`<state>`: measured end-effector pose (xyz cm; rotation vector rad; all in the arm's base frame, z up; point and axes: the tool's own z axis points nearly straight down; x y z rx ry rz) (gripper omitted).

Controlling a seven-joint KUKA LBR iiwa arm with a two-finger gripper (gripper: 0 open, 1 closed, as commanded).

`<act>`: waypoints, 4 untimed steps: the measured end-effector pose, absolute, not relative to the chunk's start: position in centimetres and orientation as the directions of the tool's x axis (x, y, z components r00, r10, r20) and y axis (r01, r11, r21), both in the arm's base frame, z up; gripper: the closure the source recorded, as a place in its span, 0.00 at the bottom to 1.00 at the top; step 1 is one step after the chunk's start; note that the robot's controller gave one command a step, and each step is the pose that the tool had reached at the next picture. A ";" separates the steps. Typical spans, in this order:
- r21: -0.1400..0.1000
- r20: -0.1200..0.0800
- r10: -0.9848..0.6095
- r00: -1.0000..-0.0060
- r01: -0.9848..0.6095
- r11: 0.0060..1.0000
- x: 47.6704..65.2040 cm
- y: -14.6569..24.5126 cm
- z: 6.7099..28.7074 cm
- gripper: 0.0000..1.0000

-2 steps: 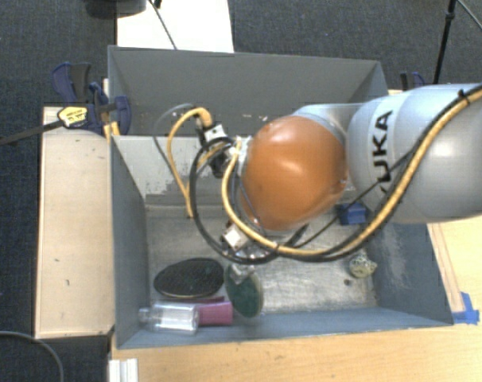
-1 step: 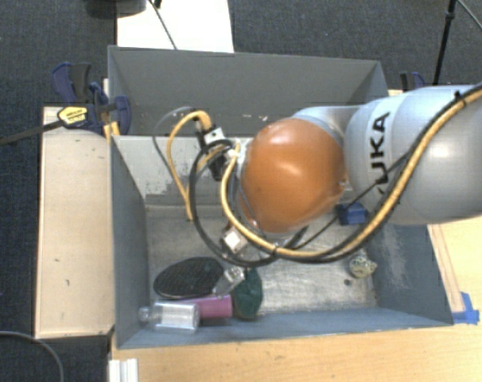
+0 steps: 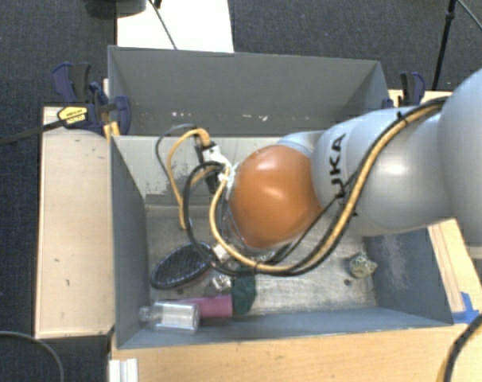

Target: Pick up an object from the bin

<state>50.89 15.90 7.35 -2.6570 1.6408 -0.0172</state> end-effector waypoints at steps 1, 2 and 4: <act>-0.003 -0.002 -0.942 0.335 -0.942 -0.335 52.4 18.3 9.8 0.00; -0.004 -0.003 -0.864 0.503 -0.864 -0.503 53.5 21.6 9.9 0.00; -0.004 -0.001 -0.915 0.404 -0.915 -0.404 55.1 21.7 8.1 1.00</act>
Offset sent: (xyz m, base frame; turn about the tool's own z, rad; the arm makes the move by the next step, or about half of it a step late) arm 0.0141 0.0224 0.0232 0.1234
